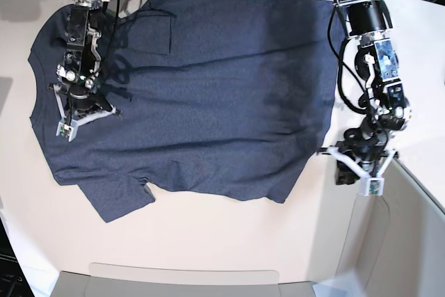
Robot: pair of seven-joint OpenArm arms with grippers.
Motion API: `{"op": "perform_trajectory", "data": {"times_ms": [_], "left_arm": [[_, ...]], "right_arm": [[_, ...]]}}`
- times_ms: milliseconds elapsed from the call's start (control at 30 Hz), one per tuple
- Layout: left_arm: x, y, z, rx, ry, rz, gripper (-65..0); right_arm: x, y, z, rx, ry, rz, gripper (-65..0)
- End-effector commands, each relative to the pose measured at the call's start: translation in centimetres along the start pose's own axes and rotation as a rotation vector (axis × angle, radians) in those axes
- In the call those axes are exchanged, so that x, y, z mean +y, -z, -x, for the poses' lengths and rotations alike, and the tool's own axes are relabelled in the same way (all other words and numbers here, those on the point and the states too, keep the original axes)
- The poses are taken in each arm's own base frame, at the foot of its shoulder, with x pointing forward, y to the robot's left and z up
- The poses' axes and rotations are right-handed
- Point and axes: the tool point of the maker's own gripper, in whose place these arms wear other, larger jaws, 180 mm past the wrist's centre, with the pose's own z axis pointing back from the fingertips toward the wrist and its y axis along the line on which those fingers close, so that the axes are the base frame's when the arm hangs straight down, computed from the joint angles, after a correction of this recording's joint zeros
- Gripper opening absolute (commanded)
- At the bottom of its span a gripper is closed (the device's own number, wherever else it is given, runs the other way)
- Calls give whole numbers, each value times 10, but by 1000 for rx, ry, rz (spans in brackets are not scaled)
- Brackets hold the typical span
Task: Layout the t-shirt on the table in an organized manner, then fold the t-shirt properly
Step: 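Grasp the shirt hem corner with the left gripper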
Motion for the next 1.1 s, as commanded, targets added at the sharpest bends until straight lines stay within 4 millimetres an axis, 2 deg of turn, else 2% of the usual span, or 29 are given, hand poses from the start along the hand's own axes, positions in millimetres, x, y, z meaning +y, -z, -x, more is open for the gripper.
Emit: {"op": "perform_trajectory", "data": {"times_ms": [0, 100, 267, 367, 467, 667, 767, 867, 933, 1067], "left_arm": [[-2, 1, -29, -79, 5, 13, -516], [1, 7, -23, -55, -8, 11, -516], [1, 7, -16, -38, -10, 13, -516], [0, 8, -14, -34, -10, 16, -516], [-18, 12, -11, -20, 23, 54, -516], [-53, 18, -3, 8, 82, 132, -516], [-84, 23, -3, 5, 82, 192, -516], [-108, 34, 8, 40, 47, 240, -516], [-114, 48, 4, 59, 29, 252, -516], [-114, 73, 25, 160, -25, 255, -516]], "right_arm": [[-10, -5, -13, -30, -18, 23, -650], [-26, -10, 2, 31, -42, 48, -650], [-67, -16, 16, 80, -127, 123, -650], [-85, -20, 24, 100, -173, 153, -650], [-98, -25, 29, 112, -211, 174, -650], [-95, -36, 22, 76, -225, 166, -650], [-89, -40, 13, 47, -225, 153, -650], [-82, -43, 6, 22, -227, 138, -650], [-74, -45, 6, 14, -213, 123, -650], [-72, -47, 6, 9, -211, 117, -650]]}}
